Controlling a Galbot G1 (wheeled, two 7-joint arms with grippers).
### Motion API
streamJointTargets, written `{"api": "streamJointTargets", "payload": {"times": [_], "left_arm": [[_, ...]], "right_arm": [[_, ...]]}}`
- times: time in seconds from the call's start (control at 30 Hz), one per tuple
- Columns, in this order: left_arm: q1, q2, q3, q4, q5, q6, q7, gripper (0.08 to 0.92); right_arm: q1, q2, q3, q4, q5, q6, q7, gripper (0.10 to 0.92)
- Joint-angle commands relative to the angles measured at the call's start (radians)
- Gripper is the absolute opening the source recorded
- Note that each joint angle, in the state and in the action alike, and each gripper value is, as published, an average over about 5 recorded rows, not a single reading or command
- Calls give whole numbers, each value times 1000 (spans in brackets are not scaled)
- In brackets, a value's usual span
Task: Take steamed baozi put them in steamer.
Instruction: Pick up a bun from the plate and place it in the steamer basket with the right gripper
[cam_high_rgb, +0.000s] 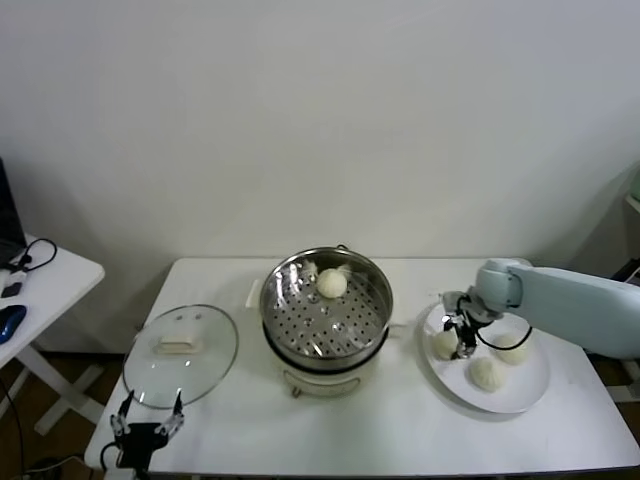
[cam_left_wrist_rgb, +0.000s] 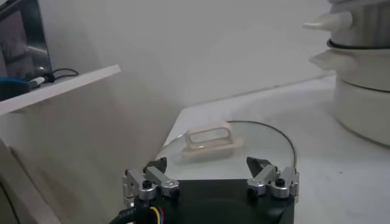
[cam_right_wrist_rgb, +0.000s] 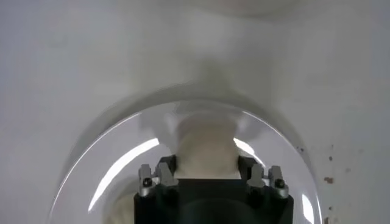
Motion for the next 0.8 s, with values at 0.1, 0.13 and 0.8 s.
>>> {"api": "streamJointTargets", "payload": {"times": [0.1, 0.13, 0.8], "left_arm": [[5, 0, 6, -22, 0, 6, 1, 823], [7, 1, 6, -26, 0, 7, 1, 823], [7, 4, 23, -38, 3, 5, 1, 823]], "right_arm": [[510, 17, -304, 172, 218, 27, -62, 660], [578, 30, -334, 192, 255, 29, -74, 661], [768, 419, -163, 222, 634, -71, -76, 662]]}}
